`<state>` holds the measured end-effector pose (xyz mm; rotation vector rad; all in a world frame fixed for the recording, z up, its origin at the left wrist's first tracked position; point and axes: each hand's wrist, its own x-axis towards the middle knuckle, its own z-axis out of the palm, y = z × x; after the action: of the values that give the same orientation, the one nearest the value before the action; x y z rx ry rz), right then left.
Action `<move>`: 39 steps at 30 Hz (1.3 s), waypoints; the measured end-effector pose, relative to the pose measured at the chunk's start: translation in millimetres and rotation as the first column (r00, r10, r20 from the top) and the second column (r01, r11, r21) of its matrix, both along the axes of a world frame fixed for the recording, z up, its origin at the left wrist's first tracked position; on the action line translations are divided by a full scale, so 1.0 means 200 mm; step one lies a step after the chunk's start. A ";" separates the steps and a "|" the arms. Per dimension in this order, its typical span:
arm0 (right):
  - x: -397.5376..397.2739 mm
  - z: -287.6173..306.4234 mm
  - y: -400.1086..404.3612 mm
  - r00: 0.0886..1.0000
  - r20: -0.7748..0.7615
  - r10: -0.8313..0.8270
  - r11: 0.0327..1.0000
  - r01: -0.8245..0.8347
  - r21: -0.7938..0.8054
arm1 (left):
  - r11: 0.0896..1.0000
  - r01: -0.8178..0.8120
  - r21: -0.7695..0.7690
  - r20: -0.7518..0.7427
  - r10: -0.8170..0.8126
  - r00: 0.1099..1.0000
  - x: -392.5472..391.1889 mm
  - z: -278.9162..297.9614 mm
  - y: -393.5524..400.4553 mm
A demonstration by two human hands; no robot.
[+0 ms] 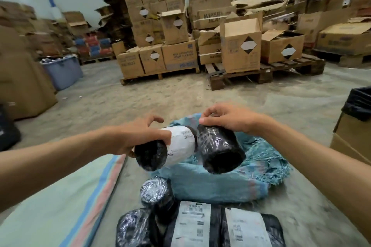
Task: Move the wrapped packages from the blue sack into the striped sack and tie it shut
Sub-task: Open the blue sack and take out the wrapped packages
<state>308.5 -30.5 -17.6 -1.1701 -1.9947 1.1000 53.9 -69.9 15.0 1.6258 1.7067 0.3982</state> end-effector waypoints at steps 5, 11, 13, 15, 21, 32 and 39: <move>-0.24 -0.13 -0.14 0.982 0.039 0.182 0.970 -0.186 0.159 | 0.997 0.037 0.068 -0.167 -0.025 0.986 -0.21 -0.08 -0.34; -0.47 -0.32 -0.38 0.886 0.316 0.338 0.862 -0.427 0.275 | 0.981 0.186 0.054 -0.430 -0.145 0.891 -0.39 -0.26 -0.65; -0.50 -0.39 -0.47 0.845 0.386 0.370 0.832 -0.486 0.266 | 0.974 0.228 0.015 -0.468 -0.194 0.862 -0.42 -0.34 -0.74; -0.53 -0.46 -0.55 0.803 0.461 0.378 0.803 -0.532 0.268 | 0.964 0.265 0.002 -0.466 -0.234 0.853 -0.45 -0.41 -0.81; -0.56 -0.61 -0.65 0.781 0.548 0.300 0.734 -0.556 0.391 | 0.926 0.373 0.066 -0.487 -0.296 0.822 -0.50 -0.52 -0.91; -0.58 -0.60 -0.65 0.812 0.529 0.246 0.753 -0.504 0.423 | 0.916 0.397 0.056 -0.491 -0.321 0.810 -0.51 -0.56 -0.79; -0.54 -0.60 -0.63 0.838 0.486 0.249 0.792 -0.465 0.396 | 0.953 0.303 0.009 -0.293 -0.287 0.912 -0.53 -0.46 -0.74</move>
<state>199.8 -157.0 -138.6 -0.7850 -2.7123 0.4356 -52.9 -217.1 -76.6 2.0260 1.6260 0.0590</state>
